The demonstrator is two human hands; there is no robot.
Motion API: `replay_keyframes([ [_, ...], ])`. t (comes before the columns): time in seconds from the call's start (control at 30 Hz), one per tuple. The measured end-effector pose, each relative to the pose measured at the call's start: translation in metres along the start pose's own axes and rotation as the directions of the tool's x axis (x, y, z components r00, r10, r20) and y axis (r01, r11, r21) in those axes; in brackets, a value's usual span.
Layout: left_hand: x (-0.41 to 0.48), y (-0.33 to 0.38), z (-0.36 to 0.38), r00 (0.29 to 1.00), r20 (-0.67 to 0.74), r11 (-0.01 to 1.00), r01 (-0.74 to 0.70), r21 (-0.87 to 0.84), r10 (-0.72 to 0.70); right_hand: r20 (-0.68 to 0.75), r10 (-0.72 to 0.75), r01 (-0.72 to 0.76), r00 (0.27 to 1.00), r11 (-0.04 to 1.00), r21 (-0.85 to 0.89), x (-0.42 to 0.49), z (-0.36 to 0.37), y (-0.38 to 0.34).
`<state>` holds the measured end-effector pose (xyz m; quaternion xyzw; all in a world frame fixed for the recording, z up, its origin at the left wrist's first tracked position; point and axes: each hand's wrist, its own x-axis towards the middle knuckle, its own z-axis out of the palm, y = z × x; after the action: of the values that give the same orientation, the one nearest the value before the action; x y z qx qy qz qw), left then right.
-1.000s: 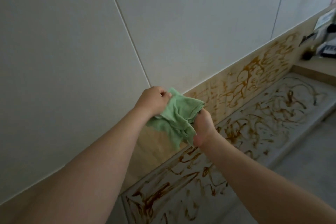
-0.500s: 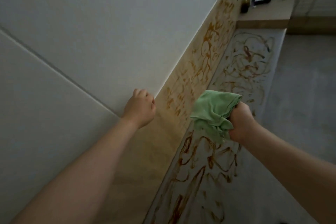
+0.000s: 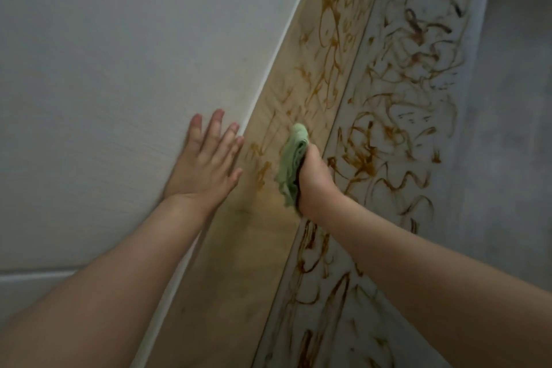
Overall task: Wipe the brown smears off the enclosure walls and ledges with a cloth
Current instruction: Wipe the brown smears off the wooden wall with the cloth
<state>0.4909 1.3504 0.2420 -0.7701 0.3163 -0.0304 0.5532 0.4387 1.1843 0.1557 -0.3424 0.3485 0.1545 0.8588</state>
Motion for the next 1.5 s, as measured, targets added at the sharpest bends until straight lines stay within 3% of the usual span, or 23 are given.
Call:
replay_keyframes([
  [0.07, 0.003, 0.000, 0.002, 1.000, 0.002, 0.999, -0.020, -0.035, 0.020, 0.099, -0.170, 0.188, 0.981, 0.959, -0.214, 0.019, 0.042, 0.011],
  [0.13, 0.003, 0.001, 0.002, 1.000, -0.009, 0.999, -0.030, -0.043, 0.030, 0.175, -0.351, 0.392, 0.920, 0.821, -0.415, 0.036, 0.069, 0.037],
  [0.2, 0.004, 0.001, 0.005, 0.999, -0.020, 0.999, -0.029, -0.029, 0.029, 0.124, -0.424, 0.429, 0.897, 0.769, -0.474, 0.057, 0.073, 0.057],
  [0.23, 0.003, 0.002, 0.005, 0.999, -0.024, 0.999, -0.028, -0.023, 0.028, 0.075, -0.390, 0.375, 0.918, 0.788, -0.488, 0.072, 0.067, 0.062],
  [0.33, 0.002, 0.006, 0.009, 0.998, -0.057, 1.000, -0.030, 0.006, 0.031, -0.120, -0.051, -0.012, 0.991, 0.879, -0.476, 0.120, 0.038, 0.066],
  [0.4, 0.002, 0.007, 0.009, 0.997, -0.070, 0.999, -0.034, 0.015, 0.035, -0.130, 0.024, -0.079, 0.991, 0.896, -0.437, 0.121, 0.035, 0.067],
  [0.47, 0.001, 0.006, 0.007, 0.996, -0.080, 0.999, -0.042, 0.008, 0.043, 0.014, -0.092, 0.088, 0.996, 0.871, -0.483, 0.095, 0.042, 0.083],
  [0.53, 0.001, 0.006, 0.007, 0.994, -0.100, 0.998, -0.050, 0.026, 0.052, 0.214, -0.274, 0.347, 0.938, 0.774, -0.530, 0.058, 0.043, 0.105],
  [0.6, 0.000, 0.005, 0.006, 0.993, -0.105, 0.998, -0.051, 0.029, 0.053, 0.300, -0.386, 0.489, 0.872, 0.685, -0.540, 0.055, 0.035, 0.115],
  [0.67, 0.000, 0.005, 0.006, 0.993, -0.105, 0.999, -0.049, 0.016, 0.051, 0.175, -0.338, 0.375, 0.925, 0.732, -0.568, 0.082, 0.033, 0.109],
  [0.73, 0.001, 0.005, 0.005, 0.994, -0.100, 0.999, -0.044, 0.019, 0.045, -0.035, -0.106, 0.072, 0.994, 0.847, -0.526, 0.109, 0.035, 0.094],
  [0.77, 0.001, 0.006, 0.004, 0.995, -0.094, 0.999, -0.043, 0.019, 0.044, -0.085, -0.047, -0.003, 0.995, 0.865, -0.502, 0.113, 0.037, 0.090],
  [0.8, 0.001, 0.006, 0.003, 0.995, -0.094, 0.999, -0.041, 0.019, 0.043, -0.067, -0.073, 0.028, 0.995, 0.858, -0.512, 0.108, 0.041, 0.087],
  [0.83, 0.001, 0.006, 0.005, 0.994, -0.098, 0.999, -0.039, 0.019, 0.040, 0.010, -0.184, 0.159, 0.983, 0.819, -0.551, 0.097, 0.047, 0.084],
  [0.9, 0.001, 0.007, 0.006, 0.994, -0.100, 0.999, -0.040, 0.027, 0.042, 0.193, -0.450, 0.475, 0.872, 0.682, -0.556, 0.080, 0.055, 0.068],
  [0.97, 0.000, 0.006, 0.005, 0.994, -0.096, 0.999, -0.043, 0.023, 0.045, 0.213, -0.594, 0.601, 0.776, 0.594, -0.535, 0.093, 0.059, 0.042],
  [1.1, 0.001, 0.007, 0.005, 0.996, -0.083, 0.998, -0.036, 0.061, 0.041, 0.001, -0.447, 0.382, 0.894, 0.763, -0.521, 0.140, 0.053, 0.009],
  [1.2, 0.003, 0.007, 0.005, 0.995, -0.083, 0.998, -0.045, 0.044, 0.048, 0.117, -0.406, 0.384, 0.906, 0.677, -0.628, 0.111, 0.046, 0.069],
  [1.27, 0.001, 0.004, -0.003, 0.997, -0.062, 0.999, -0.036, 0.012, 0.036, 0.207, -0.260, 0.332, 0.943, 0.688, -0.646, 0.076, 0.031, 0.116],
  [1.37, 0.002, 0.005, -0.014, 1.000, 0.000, 0.999, -0.024, -0.032, 0.024, 0.239, -0.092, 0.235, 0.967, 0.690, -0.685, 0.062, 0.017, 0.131],
  [1.5, 0.040, 0.003, -0.028, 0.999, -0.048, 0.998, -0.022, -0.066, 0.018, 0.220, -0.146, 0.255, 0.964, 0.728, -0.636, 0.085, 0.020, 0.096],
])
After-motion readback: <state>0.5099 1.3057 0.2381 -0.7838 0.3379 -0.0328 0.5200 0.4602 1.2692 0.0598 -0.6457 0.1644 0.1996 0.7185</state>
